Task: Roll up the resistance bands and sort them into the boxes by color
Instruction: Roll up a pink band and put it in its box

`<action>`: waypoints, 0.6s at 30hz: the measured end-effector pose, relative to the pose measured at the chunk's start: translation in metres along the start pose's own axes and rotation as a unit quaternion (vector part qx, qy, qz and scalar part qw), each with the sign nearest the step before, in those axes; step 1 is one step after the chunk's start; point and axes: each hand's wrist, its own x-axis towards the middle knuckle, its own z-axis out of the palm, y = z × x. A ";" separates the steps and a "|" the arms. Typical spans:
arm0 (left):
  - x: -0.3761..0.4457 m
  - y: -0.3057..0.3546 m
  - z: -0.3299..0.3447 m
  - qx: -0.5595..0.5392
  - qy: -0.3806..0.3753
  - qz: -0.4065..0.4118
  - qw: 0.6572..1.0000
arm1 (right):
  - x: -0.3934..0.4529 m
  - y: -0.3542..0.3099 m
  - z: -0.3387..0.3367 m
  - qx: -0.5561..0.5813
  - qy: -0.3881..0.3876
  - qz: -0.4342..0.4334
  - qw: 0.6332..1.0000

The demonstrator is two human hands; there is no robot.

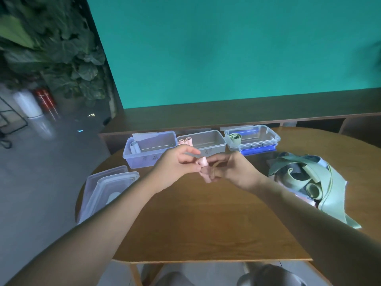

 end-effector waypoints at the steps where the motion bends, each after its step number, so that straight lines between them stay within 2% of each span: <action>1: -0.001 0.002 -0.002 -0.024 0.005 0.003 1.000 | 0.003 -0.003 0.000 0.020 -0.001 0.006 1.000; 5: -0.001 0.004 -0.004 -0.091 0.029 0.008 0.995 | 0.012 -0.010 -0.001 0.039 0.010 0.034 0.999; 12: 0.012 0.007 -0.007 -0.012 0.053 0.033 0.998 | 0.025 -0.019 -0.012 0.008 0.008 0.051 0.999; 18: 0.034 -0.001 -0.007 0.004 0.044 0.025 0.999 | 0.047 -0.013 -0.030 -0.058 -0.038 0.063 0.996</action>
